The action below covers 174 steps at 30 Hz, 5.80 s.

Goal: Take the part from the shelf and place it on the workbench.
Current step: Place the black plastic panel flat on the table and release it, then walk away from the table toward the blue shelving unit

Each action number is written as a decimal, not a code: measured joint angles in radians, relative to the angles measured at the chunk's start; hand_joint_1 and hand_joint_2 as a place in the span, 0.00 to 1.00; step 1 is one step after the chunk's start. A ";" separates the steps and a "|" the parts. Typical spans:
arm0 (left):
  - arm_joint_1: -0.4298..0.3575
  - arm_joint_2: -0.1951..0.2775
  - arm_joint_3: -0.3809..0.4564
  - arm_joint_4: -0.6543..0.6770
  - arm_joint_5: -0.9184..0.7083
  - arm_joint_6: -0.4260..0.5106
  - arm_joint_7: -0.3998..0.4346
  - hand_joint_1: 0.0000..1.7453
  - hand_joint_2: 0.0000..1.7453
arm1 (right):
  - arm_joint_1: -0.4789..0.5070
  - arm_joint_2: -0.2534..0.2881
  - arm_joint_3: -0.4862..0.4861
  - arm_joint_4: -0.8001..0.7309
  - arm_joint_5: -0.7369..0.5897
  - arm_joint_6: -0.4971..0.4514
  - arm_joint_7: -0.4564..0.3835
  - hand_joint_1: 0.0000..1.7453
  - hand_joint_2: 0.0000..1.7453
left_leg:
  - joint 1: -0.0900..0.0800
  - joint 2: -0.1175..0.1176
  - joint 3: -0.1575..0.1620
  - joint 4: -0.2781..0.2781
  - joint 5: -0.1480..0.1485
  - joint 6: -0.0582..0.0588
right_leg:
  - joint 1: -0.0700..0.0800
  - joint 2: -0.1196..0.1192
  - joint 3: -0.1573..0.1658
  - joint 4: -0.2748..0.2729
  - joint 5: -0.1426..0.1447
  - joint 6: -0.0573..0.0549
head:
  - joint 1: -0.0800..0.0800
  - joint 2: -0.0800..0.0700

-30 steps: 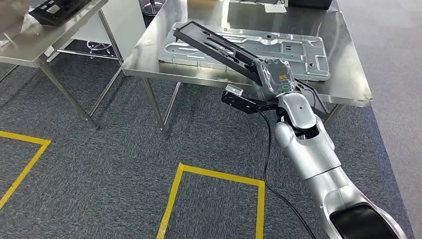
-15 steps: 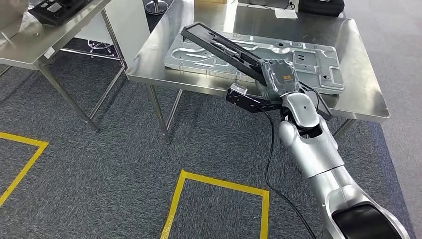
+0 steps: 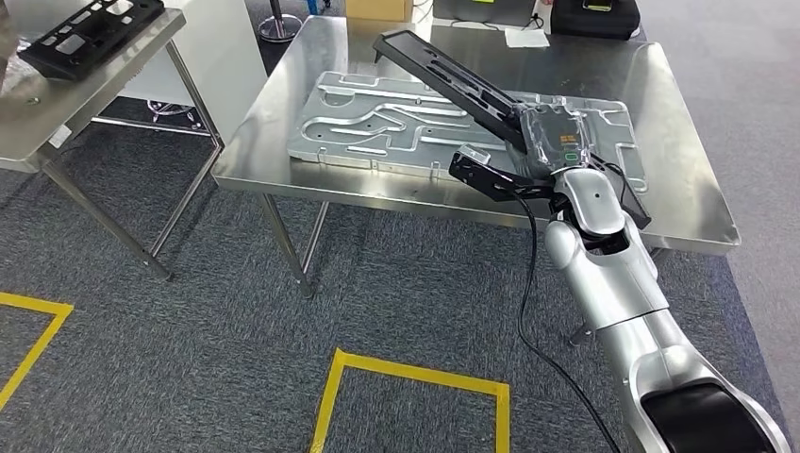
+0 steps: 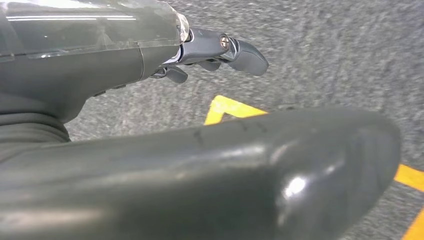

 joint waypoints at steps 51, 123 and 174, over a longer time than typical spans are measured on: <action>-0.006 -0.003 0.019 0.000 0.019 -0.028 -0.079 0.00 0.00 | -0.045 -0.030 0.236 0.176 0.054 0.106 -0.159 0.00 0.00 | -0.004 -0.011 0.060 -0.025 -0.027 -0.007 | -0.014 -0.011 -0.124 0.036 0.071 0.007 | 0.000 0.000; -0.008 -0.031 0.056 0.001 0.042 -0.040 -0.010 0.00 0.00 | 0.145 -0.104 0.145 0.158 0.072 0.037 -0.060 0.00 0.00 | -0.009 0.002 0.158 0.011 -0.086 0.002 | 0.000 -0.019 -0.170 0.016 0.143 0.004 | -0.001 0.000; 0.012 -0.065 0.181 0.002 0.116 0.066 0.041 0.00 0.00 | 0.814 0.294 -1.091 0.844 -0.534 -0.257 0.019 0.00 0.00 | -0.012 -0.066 0.037 -0.034 0.010 -0.002 | -0.020 0.029 0.045 0.002 -0.044 -0.004 | -0.013 0.000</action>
